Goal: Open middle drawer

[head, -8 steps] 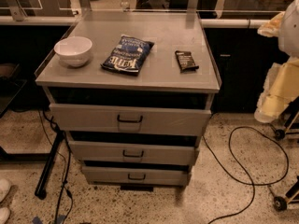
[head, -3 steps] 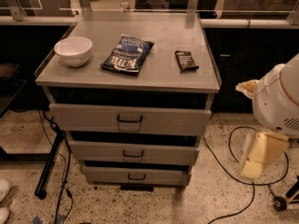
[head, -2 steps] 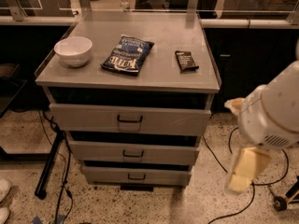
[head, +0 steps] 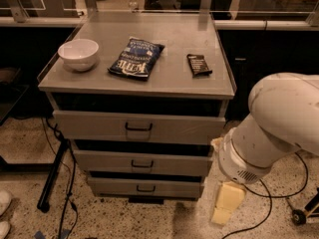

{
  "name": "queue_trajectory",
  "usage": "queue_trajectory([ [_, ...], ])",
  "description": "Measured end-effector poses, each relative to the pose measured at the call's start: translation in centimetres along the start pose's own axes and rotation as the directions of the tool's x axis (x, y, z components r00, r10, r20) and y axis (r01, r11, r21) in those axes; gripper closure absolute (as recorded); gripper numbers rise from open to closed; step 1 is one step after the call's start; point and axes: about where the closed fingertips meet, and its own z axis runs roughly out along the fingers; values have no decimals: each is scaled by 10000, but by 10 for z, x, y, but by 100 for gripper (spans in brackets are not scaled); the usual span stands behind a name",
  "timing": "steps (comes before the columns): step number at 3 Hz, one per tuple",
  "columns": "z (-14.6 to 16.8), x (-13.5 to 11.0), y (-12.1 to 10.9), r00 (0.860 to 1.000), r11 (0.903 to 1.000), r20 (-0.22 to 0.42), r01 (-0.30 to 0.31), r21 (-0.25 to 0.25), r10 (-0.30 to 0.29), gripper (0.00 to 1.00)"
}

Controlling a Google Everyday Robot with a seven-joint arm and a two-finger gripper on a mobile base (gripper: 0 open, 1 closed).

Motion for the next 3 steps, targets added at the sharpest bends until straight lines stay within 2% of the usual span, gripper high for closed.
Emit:
queue_trajectory([
  [1, 1, 0, 0, 10000, 10000, 2, 5, -21, -5, 0],
  [2, 42, 5, 4, 9998, 9974, -22, -176, -705, 175, 0],
  [3, 85, 11, -1, 9995, 9942, -85, -311, -1033, 304, 0],
])
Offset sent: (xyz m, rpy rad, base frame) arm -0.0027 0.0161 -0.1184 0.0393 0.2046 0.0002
